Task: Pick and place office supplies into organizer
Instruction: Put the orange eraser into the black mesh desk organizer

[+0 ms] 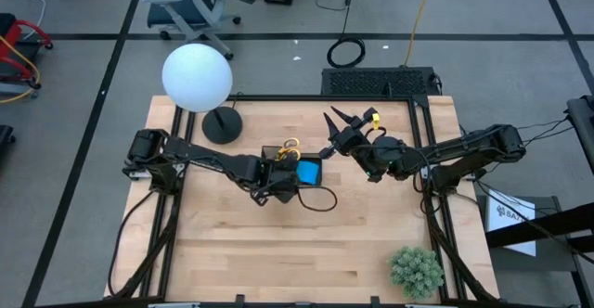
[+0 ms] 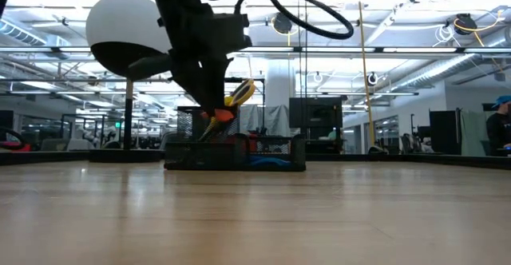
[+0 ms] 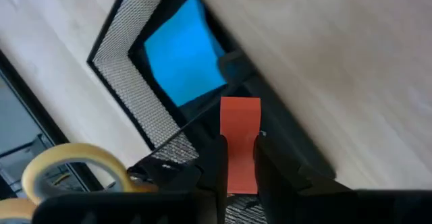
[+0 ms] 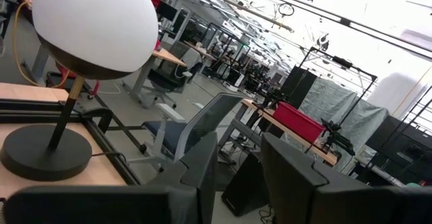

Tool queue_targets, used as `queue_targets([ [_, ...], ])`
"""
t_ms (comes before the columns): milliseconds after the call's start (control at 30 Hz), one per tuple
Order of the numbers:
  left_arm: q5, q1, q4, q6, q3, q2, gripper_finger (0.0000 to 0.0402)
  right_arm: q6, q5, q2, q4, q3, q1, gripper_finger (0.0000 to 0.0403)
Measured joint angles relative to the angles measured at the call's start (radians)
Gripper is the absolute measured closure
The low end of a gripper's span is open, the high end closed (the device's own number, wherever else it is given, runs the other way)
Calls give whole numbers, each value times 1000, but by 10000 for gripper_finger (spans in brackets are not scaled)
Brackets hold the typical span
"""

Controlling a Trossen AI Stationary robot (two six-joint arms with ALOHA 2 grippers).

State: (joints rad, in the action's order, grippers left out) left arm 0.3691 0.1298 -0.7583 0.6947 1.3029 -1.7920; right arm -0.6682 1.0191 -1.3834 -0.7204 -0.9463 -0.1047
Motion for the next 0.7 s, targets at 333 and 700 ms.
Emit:
queue_targets([
  [333,-25,-65,-1,-24,0,0,337,0,0,0,0,0,0,298],
  [700,-40,-93,-7,-53,0,-1,337,-1,0,0,0,0,0,298],
])
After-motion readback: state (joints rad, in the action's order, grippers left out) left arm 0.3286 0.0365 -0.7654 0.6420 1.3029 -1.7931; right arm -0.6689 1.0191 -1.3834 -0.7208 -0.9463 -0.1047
